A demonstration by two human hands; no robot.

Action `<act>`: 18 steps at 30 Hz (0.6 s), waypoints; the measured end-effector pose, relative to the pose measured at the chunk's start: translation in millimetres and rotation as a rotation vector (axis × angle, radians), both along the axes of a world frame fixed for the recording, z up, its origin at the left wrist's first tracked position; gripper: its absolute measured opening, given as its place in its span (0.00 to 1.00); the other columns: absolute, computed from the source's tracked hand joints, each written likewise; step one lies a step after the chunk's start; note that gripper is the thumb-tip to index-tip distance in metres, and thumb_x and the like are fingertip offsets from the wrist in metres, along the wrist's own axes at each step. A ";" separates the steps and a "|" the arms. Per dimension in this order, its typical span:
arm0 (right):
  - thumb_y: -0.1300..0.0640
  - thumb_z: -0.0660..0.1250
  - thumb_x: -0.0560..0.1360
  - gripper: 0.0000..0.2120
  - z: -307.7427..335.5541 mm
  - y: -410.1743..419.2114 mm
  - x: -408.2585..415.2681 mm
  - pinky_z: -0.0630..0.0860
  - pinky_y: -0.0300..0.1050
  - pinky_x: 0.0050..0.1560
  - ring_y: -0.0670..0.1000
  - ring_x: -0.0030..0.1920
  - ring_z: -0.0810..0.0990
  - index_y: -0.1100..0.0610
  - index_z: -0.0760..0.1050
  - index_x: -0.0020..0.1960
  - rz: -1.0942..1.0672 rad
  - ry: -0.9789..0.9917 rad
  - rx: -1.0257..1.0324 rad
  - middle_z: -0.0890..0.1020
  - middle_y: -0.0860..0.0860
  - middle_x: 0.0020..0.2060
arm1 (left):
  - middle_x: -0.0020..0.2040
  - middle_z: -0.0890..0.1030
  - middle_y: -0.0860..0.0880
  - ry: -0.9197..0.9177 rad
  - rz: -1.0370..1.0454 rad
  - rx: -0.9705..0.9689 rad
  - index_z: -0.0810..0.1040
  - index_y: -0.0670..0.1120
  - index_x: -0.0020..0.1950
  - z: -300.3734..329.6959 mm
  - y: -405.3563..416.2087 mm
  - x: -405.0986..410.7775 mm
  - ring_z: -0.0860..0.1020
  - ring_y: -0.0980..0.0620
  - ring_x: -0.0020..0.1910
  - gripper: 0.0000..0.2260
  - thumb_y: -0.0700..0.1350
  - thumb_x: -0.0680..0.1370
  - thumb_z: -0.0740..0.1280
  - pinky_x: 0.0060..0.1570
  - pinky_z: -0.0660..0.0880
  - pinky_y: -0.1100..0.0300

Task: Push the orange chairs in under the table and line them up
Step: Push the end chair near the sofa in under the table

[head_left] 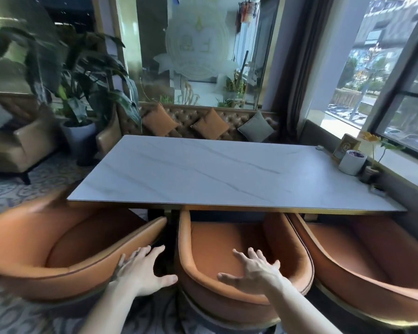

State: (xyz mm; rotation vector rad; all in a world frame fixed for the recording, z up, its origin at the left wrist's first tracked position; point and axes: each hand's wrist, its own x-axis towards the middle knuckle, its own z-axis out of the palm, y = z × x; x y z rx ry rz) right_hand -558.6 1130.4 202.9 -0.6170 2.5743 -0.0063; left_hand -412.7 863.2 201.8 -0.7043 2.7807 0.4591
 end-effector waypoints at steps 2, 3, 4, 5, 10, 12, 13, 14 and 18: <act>0.13 0.51 0.61 0.54 0.6 -29.5 13.0 0.49 0.78 0.74 0.56 0.83 0.47 0.37 0.46 0.81 0.030 0.012 -0.012 0.50 0.52 0.83 | 0.81 0.54 0.51 0.018 0.014 -0.013 0.50 0.63 0.78 0.9 -25.6 16.1 0.53 0.49 0.79 0.45 0.77 0.66 0.61 0.77 0.48 0.43; 0.13 0.51 0.61 0.54 -0.3 -43.8 18.8 0.49 0.78 0.74 0.56 0.83 0.46 0.36 0.46 0.81 0.044 0.020 -0.017 0.50 0.52 0.83 | 0.81 0.54 0.52 0.027 0.023 -0.018 0.51 0.63 0.78 0.3 -38.0 23.9 0.53 0.49 0.78 0.45 0.78 0.66 0.60 0.76 0.48 0.43; 0.13 0.50 0.60 0.55 -1.8 -57.8 24.2 0.49 0.77 0.73 0.56 0.83 0.46 0.36 0.46 0.81 0.057 0.026 -0.021 0.50 0.52 0.83 | 0.80 0.54 0.52 0.035 0.032 -0.025 0.51 0.63 0.78 -0.8 -50.0 32.0 0.54 0.49 0.78 0.45 0.78 0.65 0.60 0.76 0.48 0.43; 0.13 0.50 0.59 0.55 -3.7 -71.7 29.3 0.49 0.77 0.73 0.56 0.83 0.46 0.36 0.46 0.81 0.071 0.032 -0.023 0.49 0.52 0.83 | 0.80 0.55 0.52 0.041 0.044 -0.033 0.51 0.63 0.78 -2.4 -61.4 40.2 0.54 0.49 0.78 0.46 0.78 0.65 0.60 0.76 0.48 0.43; 0.12 0.48 0.60 0.54 -12.1 -143.5 48.7 0.48 0.78 0.73 0.56 0.83 0.45 0.36 0.45 0.80 0.161 0.068 -0.049 0.48 0.52 0.83 | 0.80 0.54 0.51 0.085 0.139 -0.048 0.51 0.64 0.78 -13.8 -113.0 78.6 0.52 0.48 0.79 0.46 0.78 0.64 0.61 0.76 0.46 0.43; 0.13 0.48 0.61 0.54 -14.0 -172.1 54.3 0.47 0.78 0.73 0.57 0.83 0.44 0.36 0.44 0.81 0.211 0.064 -0.058 0.48 0.52 0.83 | 0.81 0.54 0.50 0.114 0.178 -0.054 0.51 0.64 0.78 -17.2 -133.0 91.9 0.51 0.48 0.79 0.46 0.78 0.65 0.61 0.76 0.46 0.43; 0.13 0.48 0.61 0.54 -15.2 -186.6 57.1 0.47 0.78 0.73 0.57 0.83 0.44 0.36 0.44 0.81 0.239 0.059 -0.060 0.47 0.52 0.83 | 0.81 0.54 0.50 0.128 0.198 -0.054 0.51 0.64 0.78 -19.0 -143.2 98.5 0.51 0.48 0.79 0.45 0.77 0.65 0.62 0.76 0.46 0.42; 0.13 0.48 0.62 0.53 -17.0 -201.8 59.6 0.47 0.78 0.74 0.57 0.83 0.44 0.36 0.44 0.81 0.266 0.053 -0.062 0.47 0.53 0.83 | 0.81 0.53 0.50 0.138 0.217 -0.053 0.50 0.64 0.78 -20.7 -153.5 105.9 0.50 0.48 0.79 0.45 0.77 0.65 0.62 0.76 0.46 0.42; 0.14 0.51 0.65 0.52 -28.8 -270.8 72.0 0.47 0.77 0.75 0.56 0.83 0.44 0.37 0.44 0.81 0.359 0.034 -0.070 0.46 0.53 0.84 | 0.81 0.52 0.50 0.163 0.291 -0.058 0.49 0.64 0.78 -26.8 -199.7 133.9 0.49 0.47 0.79 0.45 0.76 0.66 0.63 0.76 0.47 0.42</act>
